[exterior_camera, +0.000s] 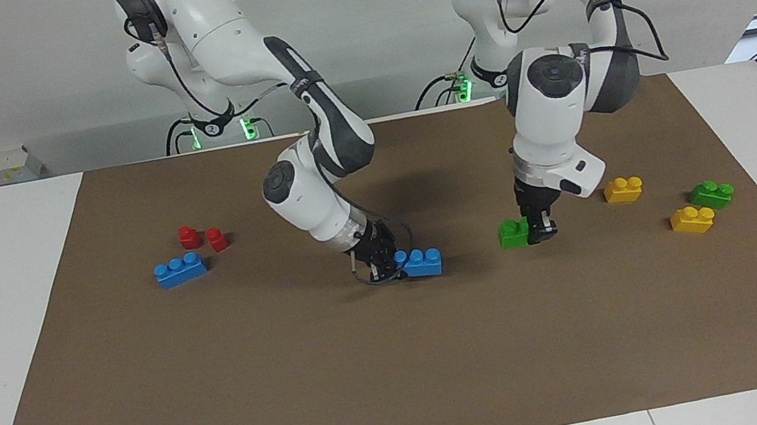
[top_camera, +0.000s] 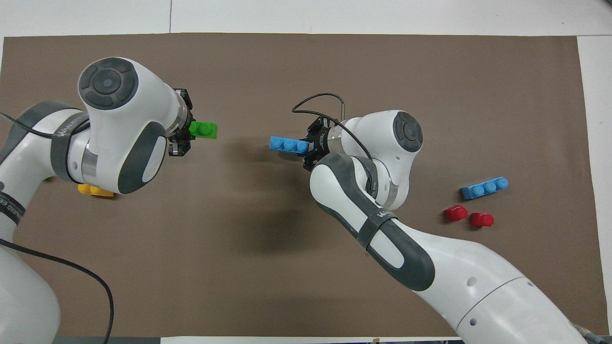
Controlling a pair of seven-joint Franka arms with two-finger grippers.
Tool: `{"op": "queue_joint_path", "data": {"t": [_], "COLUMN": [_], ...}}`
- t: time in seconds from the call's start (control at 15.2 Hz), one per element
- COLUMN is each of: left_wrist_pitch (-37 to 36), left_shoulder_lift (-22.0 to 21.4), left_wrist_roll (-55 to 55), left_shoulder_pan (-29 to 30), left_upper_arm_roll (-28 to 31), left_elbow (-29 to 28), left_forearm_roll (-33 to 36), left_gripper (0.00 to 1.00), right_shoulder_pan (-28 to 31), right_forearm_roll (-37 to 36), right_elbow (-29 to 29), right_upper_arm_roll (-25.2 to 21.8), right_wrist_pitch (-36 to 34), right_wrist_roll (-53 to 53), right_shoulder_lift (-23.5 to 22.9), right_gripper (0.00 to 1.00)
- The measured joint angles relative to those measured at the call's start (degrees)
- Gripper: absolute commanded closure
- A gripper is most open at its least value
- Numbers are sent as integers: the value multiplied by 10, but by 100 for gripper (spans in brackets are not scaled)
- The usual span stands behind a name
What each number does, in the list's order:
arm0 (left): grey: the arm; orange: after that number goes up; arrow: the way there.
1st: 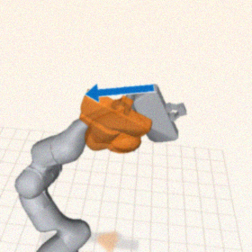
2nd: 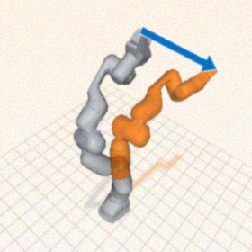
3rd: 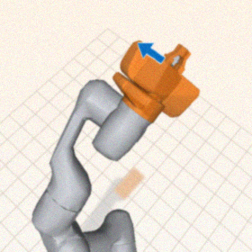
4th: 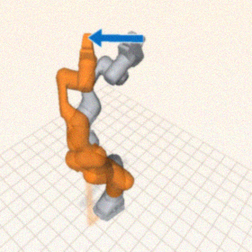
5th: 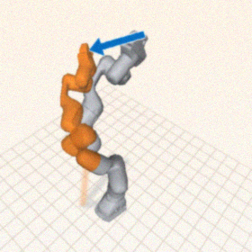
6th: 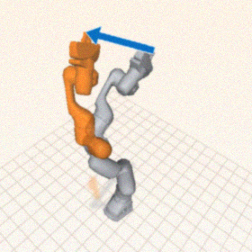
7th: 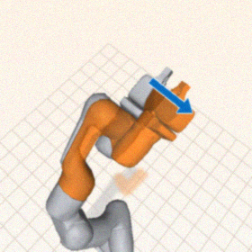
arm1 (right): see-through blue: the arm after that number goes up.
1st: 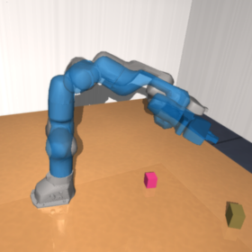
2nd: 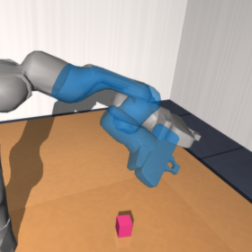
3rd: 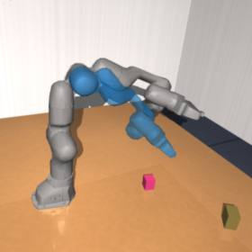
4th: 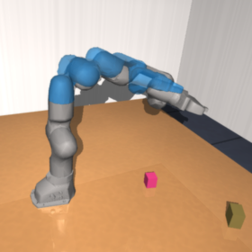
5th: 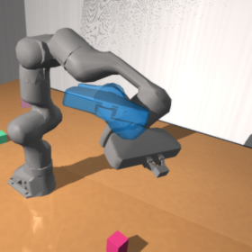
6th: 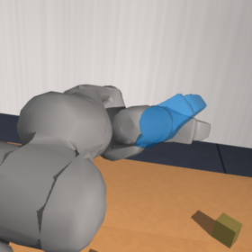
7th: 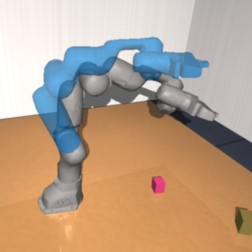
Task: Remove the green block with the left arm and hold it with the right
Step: 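Pull the green brick away with the left gripper while the right gripper pulls blue, then lower the green brick near the yellow brick while the right gripper lowers blue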
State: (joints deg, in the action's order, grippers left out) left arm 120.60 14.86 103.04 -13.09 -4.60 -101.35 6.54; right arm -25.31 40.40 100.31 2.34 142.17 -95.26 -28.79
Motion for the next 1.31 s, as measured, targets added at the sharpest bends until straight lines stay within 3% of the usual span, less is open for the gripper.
{"op": "queue_joint_path", "data": {"t": [0.26, 0.72, 0.98, 1.31], "left_wrist_pitch": [2, 64, 96, 148], "left_shoulder_lift": [0, -11, -10, 19], "left_wrist_roll": [-114, -249, -304, -329], "left_shoulder_pan": [59, 136, 169, 186], "left_upper_arm_roll": [0, 1, 1, 1], "left_elbow": [-10, -70, -89, -99], "left_forearm_roll": [-12, -14, -14, -14], "left_gripper": [100, 100, 100, 100], "right_shoulder_pan": [71, 239, 302, 342], "right_forearm_roll": [-11, -70, -88, -104], "right_elbow": [-33, -38, -8, 44], "right_upper_arm_roll": [-2, -7, -7, -7], "right_wrist_pitch": [-108, -308, -324, -318], "right_wrist_roll": [32, 210, 325, 386], "right_shoulder_lift": [24, 67, 69, 81], "right_gripper": [100, 100, 100, 99]}}
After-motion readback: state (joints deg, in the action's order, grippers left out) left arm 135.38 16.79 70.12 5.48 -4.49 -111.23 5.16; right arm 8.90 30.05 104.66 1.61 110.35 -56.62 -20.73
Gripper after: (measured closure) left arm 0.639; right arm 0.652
